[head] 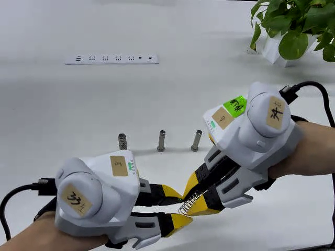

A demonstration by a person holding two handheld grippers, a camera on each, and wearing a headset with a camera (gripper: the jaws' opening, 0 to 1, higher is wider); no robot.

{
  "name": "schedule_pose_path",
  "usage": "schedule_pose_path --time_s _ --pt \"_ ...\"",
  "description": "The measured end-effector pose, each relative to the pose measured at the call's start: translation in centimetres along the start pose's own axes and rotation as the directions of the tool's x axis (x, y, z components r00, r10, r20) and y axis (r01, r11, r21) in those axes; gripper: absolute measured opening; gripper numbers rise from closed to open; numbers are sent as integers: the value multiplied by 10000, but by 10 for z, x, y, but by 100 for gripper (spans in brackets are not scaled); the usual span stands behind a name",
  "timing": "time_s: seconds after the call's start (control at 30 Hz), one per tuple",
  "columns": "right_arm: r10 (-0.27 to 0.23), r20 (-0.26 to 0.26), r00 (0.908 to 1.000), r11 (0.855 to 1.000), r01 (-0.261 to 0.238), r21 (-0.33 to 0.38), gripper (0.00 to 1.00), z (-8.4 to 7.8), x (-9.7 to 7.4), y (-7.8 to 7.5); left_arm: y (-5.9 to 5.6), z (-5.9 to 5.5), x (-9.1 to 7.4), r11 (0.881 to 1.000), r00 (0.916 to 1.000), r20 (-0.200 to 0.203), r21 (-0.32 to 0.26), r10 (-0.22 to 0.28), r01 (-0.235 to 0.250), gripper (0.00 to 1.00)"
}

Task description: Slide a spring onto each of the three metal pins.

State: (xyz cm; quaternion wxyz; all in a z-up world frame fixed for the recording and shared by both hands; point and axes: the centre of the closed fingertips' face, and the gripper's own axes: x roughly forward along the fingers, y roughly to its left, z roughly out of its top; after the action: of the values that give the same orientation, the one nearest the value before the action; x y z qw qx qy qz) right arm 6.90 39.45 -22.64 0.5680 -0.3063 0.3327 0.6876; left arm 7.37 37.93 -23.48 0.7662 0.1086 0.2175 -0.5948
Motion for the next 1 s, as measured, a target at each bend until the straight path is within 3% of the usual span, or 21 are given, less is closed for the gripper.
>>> schedule_pose_path --time_s 0.13,0.33,0.5,0.6,0.63,0.67,0.77,1.0 --pt "-212 10 9998 9998 212 -51 12 0 -2 -6 12 -5 -7 9974 9975 124 -200 695 -692 43" --pt "-162 -212 9996 9997 158 -205 12 -3 -5 -9 27 -13 -18 9825 9849 303 -810 1706 -1677 62" --pt "-93 -431 9990 9993 77 -373 12 -4 -7 -14 39 -20 -28 9591 9650 286 -1218 2608 -2556 79" --pt "-69 -563 9984 9986 40 -519 12 -3 -8 -17 46 -20 -34 9374 9482 493 -1746 3139 -3013 93" --pt "-77 -659 9978 9981 36 -615 12 -3 -9 -19 50 -22 -37 9263 9383 504 -1857 3422 -3278 97" --pt "-78 -701 9975 9979 32 -652 12 -3 -9 -20 51 -24 -39 9237 9367 469 -1904 3469 -3326 100" --pt "-32 -817 9967 9967 -35 -812 12 0 -13 -24 56 -28 -45 9096 9272 417 -2151 3723 -3555 100" --pt "-93 -1286 9917 9922 -68 -1243 12 4 -21 -42 61 -35 -55 8925 9146 315 -2348 4031 -3852 100"
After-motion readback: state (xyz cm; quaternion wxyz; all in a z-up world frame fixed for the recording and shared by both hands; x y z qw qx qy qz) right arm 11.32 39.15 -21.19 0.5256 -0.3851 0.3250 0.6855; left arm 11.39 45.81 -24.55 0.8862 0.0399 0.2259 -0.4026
